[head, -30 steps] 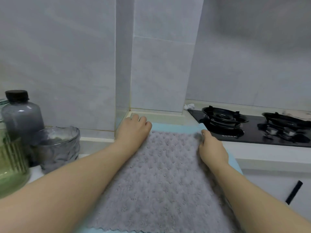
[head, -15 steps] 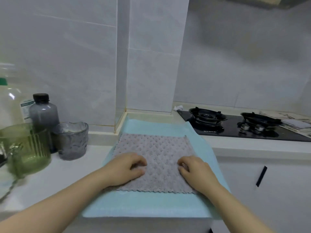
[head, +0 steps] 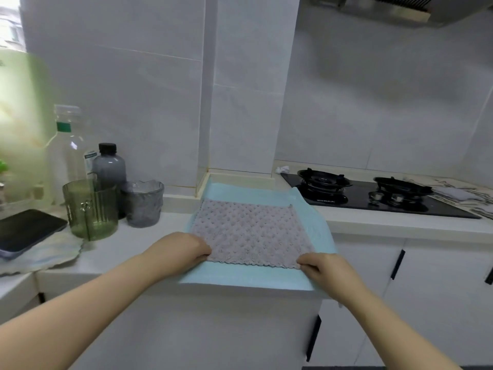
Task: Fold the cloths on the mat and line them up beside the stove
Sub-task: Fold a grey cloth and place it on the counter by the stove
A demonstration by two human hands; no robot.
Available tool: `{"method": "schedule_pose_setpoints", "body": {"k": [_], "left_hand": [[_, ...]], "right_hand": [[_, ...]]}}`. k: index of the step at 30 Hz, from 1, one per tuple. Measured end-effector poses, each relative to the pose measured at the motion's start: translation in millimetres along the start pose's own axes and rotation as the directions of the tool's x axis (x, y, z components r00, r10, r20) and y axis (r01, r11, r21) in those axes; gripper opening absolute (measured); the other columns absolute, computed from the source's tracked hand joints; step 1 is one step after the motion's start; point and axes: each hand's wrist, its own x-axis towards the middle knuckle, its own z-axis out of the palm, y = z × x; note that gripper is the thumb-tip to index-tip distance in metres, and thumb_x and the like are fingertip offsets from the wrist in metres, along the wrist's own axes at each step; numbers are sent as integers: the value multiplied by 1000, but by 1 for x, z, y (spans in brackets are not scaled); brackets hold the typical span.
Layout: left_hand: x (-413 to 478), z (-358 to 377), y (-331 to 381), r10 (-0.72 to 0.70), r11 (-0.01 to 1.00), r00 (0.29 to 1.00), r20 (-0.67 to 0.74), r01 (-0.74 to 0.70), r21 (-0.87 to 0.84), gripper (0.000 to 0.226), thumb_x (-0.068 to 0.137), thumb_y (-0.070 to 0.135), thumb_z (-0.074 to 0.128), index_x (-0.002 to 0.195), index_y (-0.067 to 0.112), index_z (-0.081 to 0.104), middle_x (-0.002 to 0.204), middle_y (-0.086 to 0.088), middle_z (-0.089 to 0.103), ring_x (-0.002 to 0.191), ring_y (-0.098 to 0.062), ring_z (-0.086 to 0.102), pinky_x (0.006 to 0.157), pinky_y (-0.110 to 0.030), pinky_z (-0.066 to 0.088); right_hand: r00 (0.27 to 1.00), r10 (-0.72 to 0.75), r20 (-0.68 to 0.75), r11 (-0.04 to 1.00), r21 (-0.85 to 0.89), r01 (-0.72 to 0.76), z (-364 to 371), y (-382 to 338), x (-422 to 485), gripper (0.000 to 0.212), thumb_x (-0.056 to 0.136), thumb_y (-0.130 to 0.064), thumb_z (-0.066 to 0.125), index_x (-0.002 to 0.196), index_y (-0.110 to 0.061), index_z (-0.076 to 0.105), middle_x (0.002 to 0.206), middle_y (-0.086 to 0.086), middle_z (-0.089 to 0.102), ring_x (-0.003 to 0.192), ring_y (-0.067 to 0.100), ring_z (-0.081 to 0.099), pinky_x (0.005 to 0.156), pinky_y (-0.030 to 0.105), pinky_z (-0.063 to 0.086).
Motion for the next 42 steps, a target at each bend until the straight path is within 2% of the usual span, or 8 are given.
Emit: {"method": "schedule_pose_setpoints", "body": {"k": [4, 11, 16, 23, 27, 32, 36, 42], "left_hand": [[7, 9, 6, -64, 988, 998, 17, 61, 142, 21, 93, 12, 39, 105, 13, 57, 105, -8, 63, 95, -28, 60, 73, -34, 42], [14, 10, 11, -199, 953, 976, -85, 173, -249, 15, 94, 19, 36, 102, 15, 47, 110, -9, 55, 90, -22, 43, 73, -30, 34], [14, 17, 5, -225, 925, 973, -53, 196, -325, 22, 88, 11, 40, 106, 17, 51, 112, -3, 51, 101, -20, 44, 81, -26, 35], [-1, 6, -9, -327, 845, 934, -142, 222, -487, 26, 87, 7, 53, 106, 17, 67, 107, 2, 68, 98, -16, 59, 79, -22, 41], [-15, -19, -23, -174, 864, 982, 75, 189, -467, 13, 82, 16, 66, 90, 26, 69, 88, 12, 66, 81, -5, 57, 72, -15, 43], [-34, -47, -27, -16, 623, 940, 341, 276, -732, 19, 74, 4, 75, 76, 22, 69, 65, 11, 66, 59, 1, 57, 61, -12, 46], [-39, -64, -29, 56, 514, 892, 449, 359, -779, 14, 78, 2, 71, 82, 14, 68, 63, 8, 66, 60, -2, 60, 61, -16, 49], [-13, -57, -31, -246, 323, 921, 302, 372, -870, 11, 85, 13, 65, 95, 9, 67, 94, -9, 66, 85, -19, 62, 72, -27, 54]], "right_hand": [[998, 51, -23, 990, -132, -53, 9, -1, 6, 25, 94, -19, 41, 96, -18, 65, 98, 0, 68, 90, 22, 60, 71, 30, 46], [993, 107, -42, 988, -108, -111, 8, -11, 13, 19, 93, -8, 34, 105, -12, 49, 91, 7, 55, 77, 24, 48, 56, 29, 34], [994, 100, -43, 994, 37, -98, 10, -8, 13, 36, 89, -1, 40, 118, -11, 58, 116, 4, 60, 109, 20, 51, 86, 22, 40], [992, 89, -86, 995, 59, -84, 2, -4, 2, 13, 95, -19, 45, 94, -16, 58, 96, 4, 64, 87, 21, 55, 72, 30, 43], [1000, 27, -6, 985, 170, -26, -18, -1, -13, 12, 91, -24, 54, 80, -29, 55, 87, -6, 64, 82, 9, 56, 68, 18, 40], [971, 37, 235, 872, 467, -147, -51, -6, -33, 15, 86, -13, 65, 72, -18, 67, 66, -9, 65, 58, -1, 54, 60, 12, 44], [922, 46, 384, 835, 492, -247, -65, -7, -37, 8, 84, -12, 67, 77, -12, 71, 68, -5, 66, 59, 1, 56, 57, 9, 44], [957, 245, 154, 691, 665, -284, -51, -1, -10, 8, 86, -12, 65, 80, -10, 70, 77, 4, 67, 69, 13, 56, 61, 20, 44]]}}
